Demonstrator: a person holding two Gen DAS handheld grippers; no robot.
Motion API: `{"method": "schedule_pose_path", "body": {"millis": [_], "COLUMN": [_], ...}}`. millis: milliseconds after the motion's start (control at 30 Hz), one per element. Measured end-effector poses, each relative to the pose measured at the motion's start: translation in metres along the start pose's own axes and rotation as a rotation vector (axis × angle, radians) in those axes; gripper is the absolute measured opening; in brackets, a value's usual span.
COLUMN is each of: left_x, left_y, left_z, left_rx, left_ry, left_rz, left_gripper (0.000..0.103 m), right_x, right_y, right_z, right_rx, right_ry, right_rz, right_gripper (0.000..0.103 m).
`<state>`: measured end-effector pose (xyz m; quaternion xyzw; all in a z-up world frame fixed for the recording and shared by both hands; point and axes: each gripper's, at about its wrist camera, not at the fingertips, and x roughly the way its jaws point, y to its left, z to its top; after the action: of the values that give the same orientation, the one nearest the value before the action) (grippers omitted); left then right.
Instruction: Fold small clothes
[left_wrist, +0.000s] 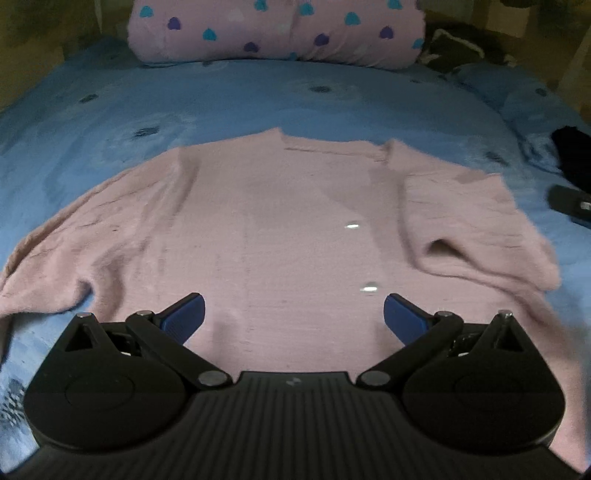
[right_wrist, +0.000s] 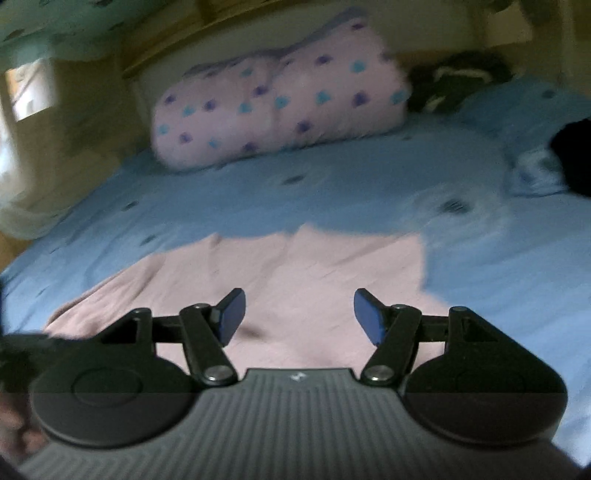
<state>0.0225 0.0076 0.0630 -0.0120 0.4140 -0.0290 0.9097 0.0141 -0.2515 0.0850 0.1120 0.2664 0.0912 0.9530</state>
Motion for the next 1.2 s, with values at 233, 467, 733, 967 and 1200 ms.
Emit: {"method": "schedule_pose_path", "body": {"millis": [233, 467, 733, 967, 1200], "left_x": [-0.016, -0.015, 0.011, 0.035, 0.056], "left_y": [-0.066, -0.145, -0.219, -0.262, -0.279], "left_z": [0.008, 0.003, -0.01, -0.016, -0.026], "left_rx": [0.072, 0.179, 0.332, 0.49, 0.591], "left_ry": [-0.045, -0.086, -0.082, -0.106, -0.16], "left_rz": [-0.058, -0.106, -0.123, -0.087, 0.03], "left_gripper": [0.103, 0.103, 0.103, 0.103, 0.098], "right_x": [0.007, -0.001, -0.013, -0.013, -0.014], "right_y": [-0.064, -0.087, -0.124, -0.137, -0.135], "right_z": [-0.014, -0.007, -0.014, -0.012, -0.009], "right_rx": [0.171, 0.256, 0.472, 0.552, 0.523], "right_ry": [0.01, 0.008, 0.021, 0.025, 0.016], "right_rz": [-0.121, -0.237, -0.199, -0.196, -0.193], "right_gripper": [0.067, 0.067, 0.067, 0.069, 0.069]}}
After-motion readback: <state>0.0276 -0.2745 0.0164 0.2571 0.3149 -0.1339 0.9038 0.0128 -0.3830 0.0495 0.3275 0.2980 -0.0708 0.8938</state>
